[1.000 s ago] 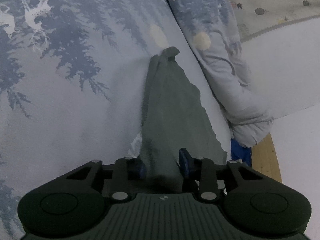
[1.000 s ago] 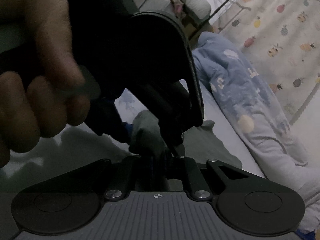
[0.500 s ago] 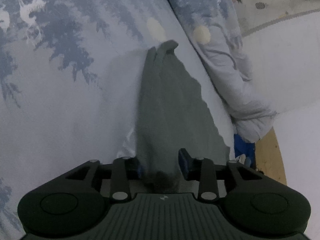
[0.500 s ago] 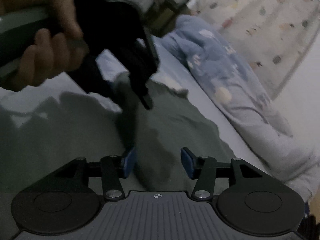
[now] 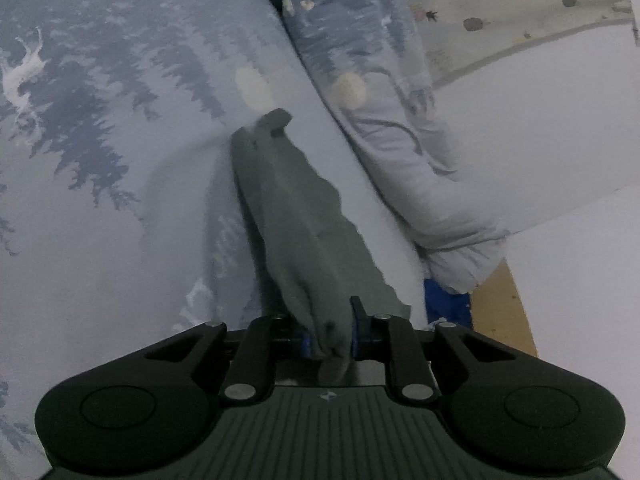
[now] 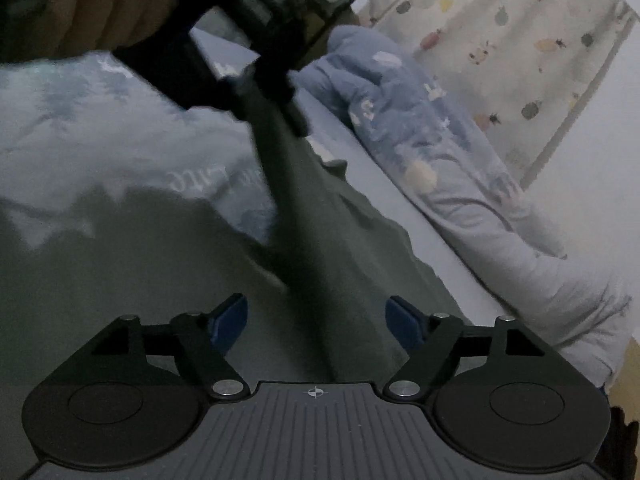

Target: Fold clothes

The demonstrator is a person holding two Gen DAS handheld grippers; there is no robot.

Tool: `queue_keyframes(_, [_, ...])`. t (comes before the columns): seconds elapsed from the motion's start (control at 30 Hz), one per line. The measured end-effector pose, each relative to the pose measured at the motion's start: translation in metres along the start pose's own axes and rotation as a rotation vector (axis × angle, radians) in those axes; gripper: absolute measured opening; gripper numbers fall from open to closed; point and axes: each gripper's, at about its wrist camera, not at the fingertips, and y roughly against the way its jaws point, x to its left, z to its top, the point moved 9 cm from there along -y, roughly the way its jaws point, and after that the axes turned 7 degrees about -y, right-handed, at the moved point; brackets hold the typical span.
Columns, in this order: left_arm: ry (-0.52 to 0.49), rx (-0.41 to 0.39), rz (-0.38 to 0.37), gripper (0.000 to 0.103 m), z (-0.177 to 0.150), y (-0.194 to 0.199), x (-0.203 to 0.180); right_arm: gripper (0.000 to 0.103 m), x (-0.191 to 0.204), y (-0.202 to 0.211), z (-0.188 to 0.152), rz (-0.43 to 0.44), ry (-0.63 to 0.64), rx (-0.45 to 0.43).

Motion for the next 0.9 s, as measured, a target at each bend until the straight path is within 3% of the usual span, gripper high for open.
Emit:
queue_keyframes(0.1, [0.003, -0.007, -0.008, 0.019, 0.002, 0.000, -0.002, 0.079, 0.004, -0.016, -0.002, -0.042, 0.039, -0.019])
queue_keyframes(0.2, [0.007, -0.012, -0.013, 0.019, 0.005, 0.000, -0.003, 0.078, -0.018, -0.026, -0.014, -0.083, -0.003, -0.006])
queue_keyframes(0.4, [0.019, -0.019, -0.019, 0.019, 0.008, -0.001, -0.002, 0.077, -0.102, -0.010, -0.084, -0.246, -0.103, 0.111])
queue_keyframes(0.6, [0.026, -0.019, -0.009, 0.019, 0.008, 0.000, 0.002, 0.074, -0.141, 0.014, -0.137, -0.344, -0.013, 0.143])
queue_keyframes(0.77, [0.017, -0.013, 0.016, 0.019, 0.007, 0.001, 0.005, 0.060, -0.138, 0.023, -0.156, -0.349, 0.115, 0.146])
queue_keyframes(0.9, [0.004, -0.004, 0.050, 0.019, 0.005, -0.001, 0.008, 0.038, -0.139, 0.015, -0.163, -0.336, 0.148, 0.172])
